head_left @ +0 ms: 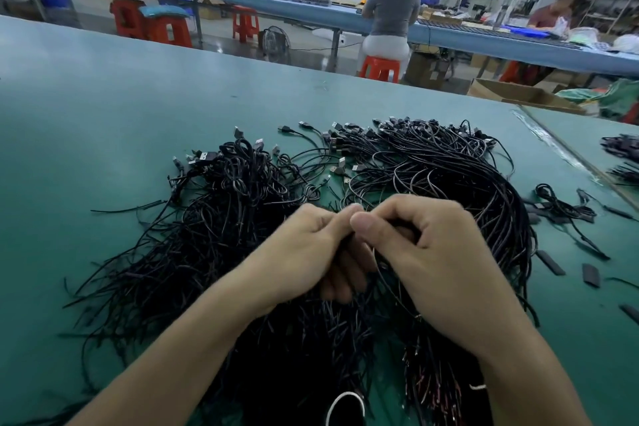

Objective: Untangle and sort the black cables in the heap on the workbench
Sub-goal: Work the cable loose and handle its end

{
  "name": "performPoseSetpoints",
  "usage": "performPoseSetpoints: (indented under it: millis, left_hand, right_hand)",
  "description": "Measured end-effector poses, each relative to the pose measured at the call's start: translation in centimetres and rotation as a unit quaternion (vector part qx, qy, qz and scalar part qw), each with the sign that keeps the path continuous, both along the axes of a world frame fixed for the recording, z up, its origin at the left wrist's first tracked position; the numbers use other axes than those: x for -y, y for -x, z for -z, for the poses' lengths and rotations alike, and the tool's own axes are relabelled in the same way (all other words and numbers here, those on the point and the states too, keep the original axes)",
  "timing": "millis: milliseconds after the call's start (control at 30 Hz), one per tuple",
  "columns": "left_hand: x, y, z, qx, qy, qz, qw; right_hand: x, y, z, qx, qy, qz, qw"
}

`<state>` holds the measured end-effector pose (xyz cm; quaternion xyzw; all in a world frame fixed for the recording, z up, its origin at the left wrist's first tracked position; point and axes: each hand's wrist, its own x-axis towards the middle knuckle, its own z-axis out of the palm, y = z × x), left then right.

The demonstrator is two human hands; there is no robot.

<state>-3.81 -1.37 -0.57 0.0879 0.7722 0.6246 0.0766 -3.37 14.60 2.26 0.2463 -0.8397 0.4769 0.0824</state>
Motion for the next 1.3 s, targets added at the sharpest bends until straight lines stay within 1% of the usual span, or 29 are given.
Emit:
performPoseSetpoints:
  millis: [67, 100, 133, 167, 200, 267, 333, 367, 400, 467, 500, 533, 600, 633, 667, 700, 733, 767, 800, 833, 900, 967, 1033, 1100, 1167, 1233, 1300]
  left_hand:
    - [0.1, -0.4, -0.6, 0.045, -0.020, 0.049, 0.998]
    - [0.3, -0.6, -1.0, 0.059, -0.049, 0.073, 0.994]
    - [0.6, -0.7, -1.4, 0.077, -0.102, 0.109, 0.986]
    - [0.8, -0.9, -1.8, 0.097, -0.171, 0.152, 0.969]
    - [1.0, -1.0, -2.2, 0.117, -0.243, 0.191, 0.944]
    - [1.2, -1.0, -2.7, 0.140, -0.358, 0.240, 0.892]
    - [1.2, -0.7, -2.8, 0.131, -0.451, 0.221, 0.855]
    - [1.1, -0.5, -2.9, 0.123, -0.485, 0.183, 0.846]
    - [1.0, -0.2, -2.6, 0.105, -0.500, 0.126, 0.850]
    - [0.7, 0.3, -1.7, 0.039, -0.466, -0.009, 0.884]
    - [0.5, 0.7, -1.2, 0.006, -0.446, -0.049, 0.894]
    - [0.5, 1.0, -0.6, -0.023, -0.430, -0.067, 0.900]
    - [0.4, 1.3, 0.1, -0.053, -0.394, -0.082, 0.914]
    - [0.3, 1.3, 0.3, -0.075, -0.351, -0.093, 0.929]
    - [0.2, 1.3, 0.7, -0.108, -0.275, -0.115, 0.949]
    - [0.0, 1.2, 1.0, -0.150, -0.172, -0.140, 0.964]
    - [-0.1, 1.1, 1.3, -0.185, -0.071, -0.148, 0.969]
    - [-0.3, 1.0, 1.4, -0.199, 0.005, -0.140, 0.970]
    - [-0.3, 0.9, 1.5, -0.191, 0.043, -0.120, 0.973]
    - [-0.3, 0.8, 1.3, -0.164, 0.042, -0.096, 0.981]
    - [-0.3, 0.4, 0.6, -0.089, -0.006, -0.043, 0.995]
    - [-0.2, 0.1, 0.1, -0.028, -0.024, 0.005, 0.999]
    - [-0.1, -0.3, -0.3, 0.004, -0.029, 0.059, 0.998]
    - [0.3, -0.6, -0.6, 0.041, -0.089, 0.122, 0.988]
    - [0.7, -0.6, -0.9, 0.073, -0.151, 0.164, 0.972]
    - [1.0, -0.5, -0.9, 0.085, -0.184, 0.178, 0.963]
    - [1.1, -0.4, -0.8, 0.091, -0.202, 0.181, 0.958]
  right_hand:
    - [-0.4, 0.1, -0.2, -0.008, 0.045, 0.015, 0.999]
    - [-0.6, 0.1, -0.4, -0.012, 0.072, 0.019, 0.997]
    - [-0.6, 0.0, -0.6, -0.014, 0.095, 0.018, 0.995]
    - [-0.4, -0.1, -0.7, -0.013, 0.112, 0.014, 0.994]
    - [-0.2, -0.2, -0.8, -0.008, 0.121, 0.009, 0.993]
    - [0.3, -0.3, -0.6, 0.015, 0.112, 0.006, 0.994]
    - [0.8, -0.2, 0.0, 0.044, 0.045, 0.008, 0.998]
    - [1.1, -0.2, 0.3, 0.058, 0.001, 0.005, 0.998]
    - [1.4, -0.2, 0.5, 0.073, -0.038, -0.003, 0.997]
    - [1.6, -0.3, 0.9, 0.096, -0.105, -0.020, 0.990]
    - [1.6, -0.3, 1.1, 0.101, -0.135, -0.026, 0.985]
    - [1.6, -0.4, 1.1, 0.104, -0.160, -0.030, 0.981]
    - [1.4, -0.5, 1.1, 0.107, -0.184, -0.037, 0.976]
    - [1.3, -0.5, 1.0, 0.101, -0.188, -0.040, 0.976]
    - [1.2, -0.5, 0.9, 0.090, -0.194, -0.041, 0.976]
    - [1.1, -0.6, 0.8, 0.080, -0.201, -0.043, 0.975]
    - [1.0, -0.7, 0.6, 0.072, -0.202, -0.049, 0.976]
    - [0.9, -0.8, 0.4, 0.062, -0.198, -0.056, 0.977]
    - [0.7, -0.8, 0.2, 0.052, -0.188, -0.061, 0.979]
    - [0.4, -0.7, 0.0, 0.043, -0.169, -0.058, 0.983]
    - [-0.3, -0.4, -0.4, 0.010, -0.104, -0.026, 0.994]
    - [-1.0, -0.1, -0.7, -0.025, -0.019, 0.018, 0.999]
    - [-1.2, 0.2, -0.7, -0.033, 0.048, 0.036, 0.998]
    - [-1.0, 0.4, -0.4, 0.007, 0.111, 0.012, 0.994]
    - [-0.8, 0.6, -0.1, 0.082, 0.172, -0.036, 0.981]
    - [-0.8, 0.8, 0.3, 0.122, 0.189, -0.069, 0.972]
    - [-1.0, 0.8, 0.4, 0.130, 0.175, -0.079, 0.973]
